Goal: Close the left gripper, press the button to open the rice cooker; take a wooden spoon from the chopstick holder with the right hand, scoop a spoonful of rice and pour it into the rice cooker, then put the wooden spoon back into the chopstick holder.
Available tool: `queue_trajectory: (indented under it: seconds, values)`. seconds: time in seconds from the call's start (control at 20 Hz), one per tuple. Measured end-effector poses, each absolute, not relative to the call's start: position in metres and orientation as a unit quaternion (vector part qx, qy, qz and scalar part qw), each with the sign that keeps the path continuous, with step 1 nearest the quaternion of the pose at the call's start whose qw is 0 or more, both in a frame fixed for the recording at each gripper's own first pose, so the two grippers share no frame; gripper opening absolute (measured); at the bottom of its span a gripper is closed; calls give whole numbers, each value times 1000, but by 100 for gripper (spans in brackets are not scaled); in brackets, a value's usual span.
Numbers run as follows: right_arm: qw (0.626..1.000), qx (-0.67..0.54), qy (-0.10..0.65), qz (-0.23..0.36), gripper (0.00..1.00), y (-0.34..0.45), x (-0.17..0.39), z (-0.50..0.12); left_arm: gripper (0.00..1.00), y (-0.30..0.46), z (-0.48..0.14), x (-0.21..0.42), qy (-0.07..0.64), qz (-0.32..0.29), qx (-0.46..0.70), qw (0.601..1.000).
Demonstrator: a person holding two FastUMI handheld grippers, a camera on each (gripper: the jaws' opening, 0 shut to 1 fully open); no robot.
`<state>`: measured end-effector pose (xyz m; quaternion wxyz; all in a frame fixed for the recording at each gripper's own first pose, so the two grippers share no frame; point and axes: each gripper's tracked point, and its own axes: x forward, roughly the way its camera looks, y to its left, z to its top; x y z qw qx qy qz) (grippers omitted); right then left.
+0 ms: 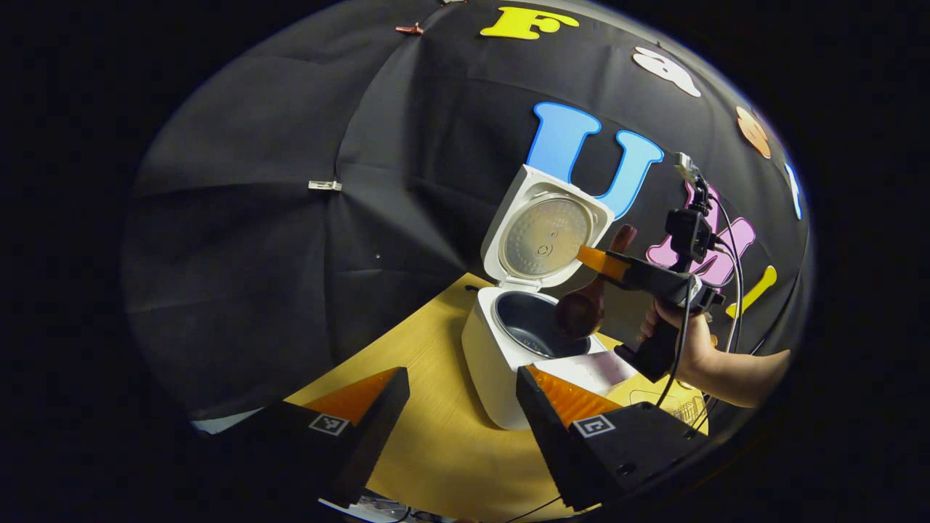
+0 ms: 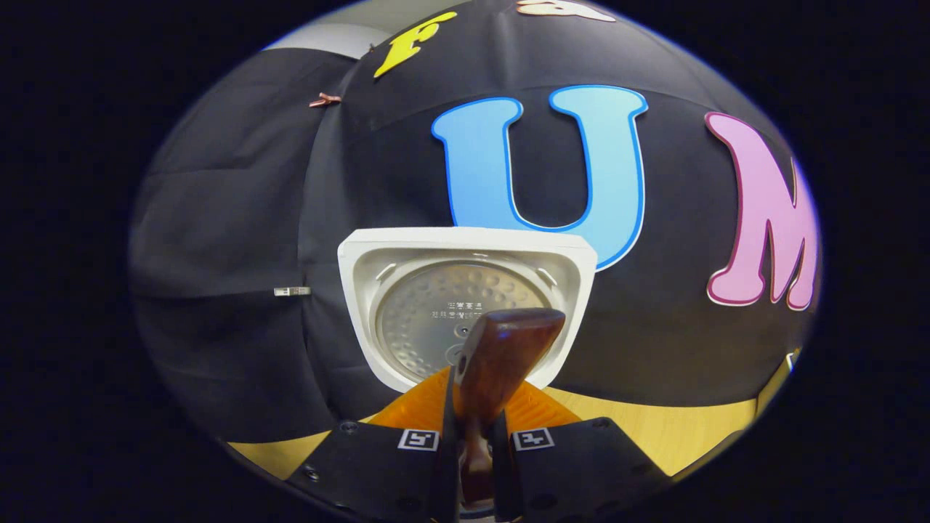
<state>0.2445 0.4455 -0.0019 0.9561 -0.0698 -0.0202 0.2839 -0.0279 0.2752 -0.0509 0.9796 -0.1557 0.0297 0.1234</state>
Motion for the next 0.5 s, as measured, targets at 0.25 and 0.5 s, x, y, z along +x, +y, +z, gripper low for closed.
queue_trajectory:
  seconds: [0.25, 0.5]
  values:
    - [961, -30, -37, 273, 22, 424, 240, 28, 96, 258, -54, -28, 31, 118, -156, 980]
    - [966, 19, -23, 257, 22, 394, 240, 40, 95, 239, -53, -29, 33, 108, -153, 982]
